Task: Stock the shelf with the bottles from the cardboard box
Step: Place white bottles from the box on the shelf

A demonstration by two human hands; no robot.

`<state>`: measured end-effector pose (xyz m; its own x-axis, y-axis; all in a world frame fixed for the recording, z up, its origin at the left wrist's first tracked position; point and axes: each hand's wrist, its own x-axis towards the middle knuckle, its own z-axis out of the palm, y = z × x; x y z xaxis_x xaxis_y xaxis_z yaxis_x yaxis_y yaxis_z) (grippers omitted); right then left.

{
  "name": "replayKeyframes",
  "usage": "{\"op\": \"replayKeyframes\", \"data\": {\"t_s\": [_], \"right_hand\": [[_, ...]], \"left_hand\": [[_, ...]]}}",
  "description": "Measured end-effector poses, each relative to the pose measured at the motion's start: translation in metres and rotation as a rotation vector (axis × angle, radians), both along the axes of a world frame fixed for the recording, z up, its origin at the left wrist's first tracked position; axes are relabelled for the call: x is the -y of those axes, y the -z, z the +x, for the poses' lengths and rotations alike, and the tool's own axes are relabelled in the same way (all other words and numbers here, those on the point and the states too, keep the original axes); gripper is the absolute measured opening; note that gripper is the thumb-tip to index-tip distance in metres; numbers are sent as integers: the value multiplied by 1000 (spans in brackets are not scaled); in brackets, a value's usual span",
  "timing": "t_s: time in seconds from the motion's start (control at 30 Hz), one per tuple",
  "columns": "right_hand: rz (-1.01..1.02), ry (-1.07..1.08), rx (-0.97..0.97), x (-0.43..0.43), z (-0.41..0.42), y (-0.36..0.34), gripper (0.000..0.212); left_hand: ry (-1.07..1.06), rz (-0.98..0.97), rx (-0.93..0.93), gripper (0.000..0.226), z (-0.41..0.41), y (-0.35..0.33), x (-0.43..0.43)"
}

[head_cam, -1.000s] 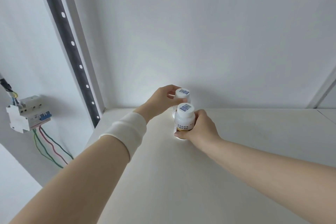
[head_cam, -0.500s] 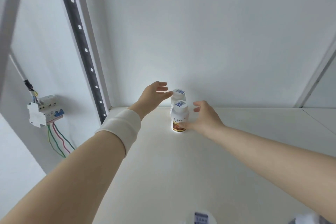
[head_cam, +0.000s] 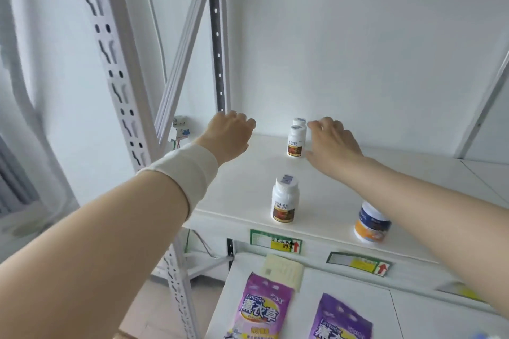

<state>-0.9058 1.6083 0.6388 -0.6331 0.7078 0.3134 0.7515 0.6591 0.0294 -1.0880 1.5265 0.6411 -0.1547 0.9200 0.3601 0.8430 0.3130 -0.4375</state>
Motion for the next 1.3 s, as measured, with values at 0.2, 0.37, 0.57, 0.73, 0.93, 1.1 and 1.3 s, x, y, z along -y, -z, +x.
{"op": "replayKeyframes", "data": {"t_s": [0.2,0.37,0.57,0.73,0.93,1.1,1.3], "right_hand": [[74,-96,80,95,-7,10,46],[69,-255,140,181,-48,35,47],[-33,-430,233,289,-130,111,55],[-59,-568,376,349,-196,186,57],[-172,-688,524,385,-267,271,56],[-305,-770,648,382,-329,349,54],[-407,-821,809,366,-390,454,50]], "left_hand": [[-49,-20,-51,37,14,12,110],[-105,-68,17,33,-10,52,205],[-287,-212,142,30,-87,137,338],[-459,-320,293,36,-141,217,432],[-606,-365,520,28,-184,304,489],[-807,-337,812,30,-217,386,494],[-1030,-335,1124,39,-245,487,490]]}}
